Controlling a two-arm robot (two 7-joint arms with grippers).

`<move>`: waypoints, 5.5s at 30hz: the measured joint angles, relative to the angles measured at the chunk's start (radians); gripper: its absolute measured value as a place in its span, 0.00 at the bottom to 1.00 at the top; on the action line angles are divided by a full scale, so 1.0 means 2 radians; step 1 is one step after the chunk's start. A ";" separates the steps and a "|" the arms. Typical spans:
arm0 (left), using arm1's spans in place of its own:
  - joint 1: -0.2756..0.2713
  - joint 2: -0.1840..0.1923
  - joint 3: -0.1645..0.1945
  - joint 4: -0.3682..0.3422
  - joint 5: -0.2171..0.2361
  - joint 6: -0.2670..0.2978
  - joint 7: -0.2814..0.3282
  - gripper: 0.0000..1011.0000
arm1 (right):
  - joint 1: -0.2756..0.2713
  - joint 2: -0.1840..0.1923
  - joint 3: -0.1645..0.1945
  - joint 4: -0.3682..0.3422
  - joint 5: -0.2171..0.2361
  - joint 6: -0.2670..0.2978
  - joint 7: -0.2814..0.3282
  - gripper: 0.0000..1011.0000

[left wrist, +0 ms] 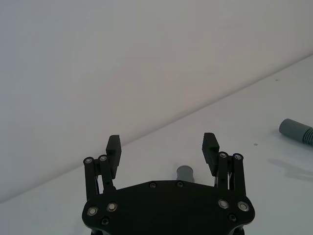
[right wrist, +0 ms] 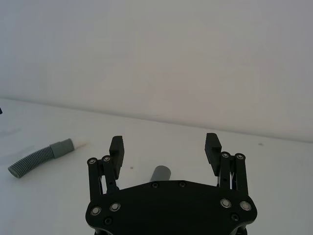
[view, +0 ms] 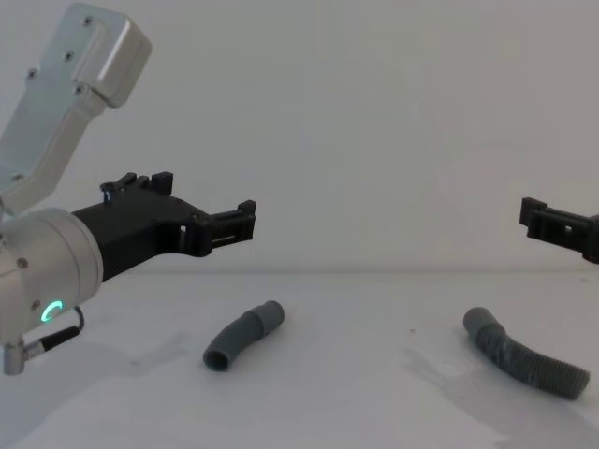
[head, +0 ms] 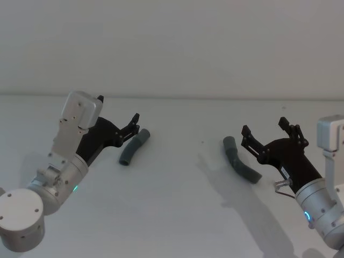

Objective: Use both hands to pick up one end of the pipe from the table, align the ends, and insert them.

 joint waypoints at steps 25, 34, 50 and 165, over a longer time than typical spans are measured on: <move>0.000 0.000 0.000 0.000 0.000 0.000 0.000 0.99 | 0.000 0.000 0.000 0.000 0.000 0.000 0.000 0.99; 0.000 0.000 0.000 0.000 0.000 0.000 0.000 0.99 | 0.000 0.000 0.000 0.000 0.000 0.000 0.000 0.99; 0.000 0.000 0.000 0.000 0.000 0.000 0.000 0.99 | 0.000 0.000 0.000 0.000 0.000 0.000 0.000 0.99; -0.078 -0.019 -0.017 0.064 -0.102 0.205 -0.107 0.99 | 0.073 -0.007 -0.017 0.004 -0.032 0.229 -0.002 0.99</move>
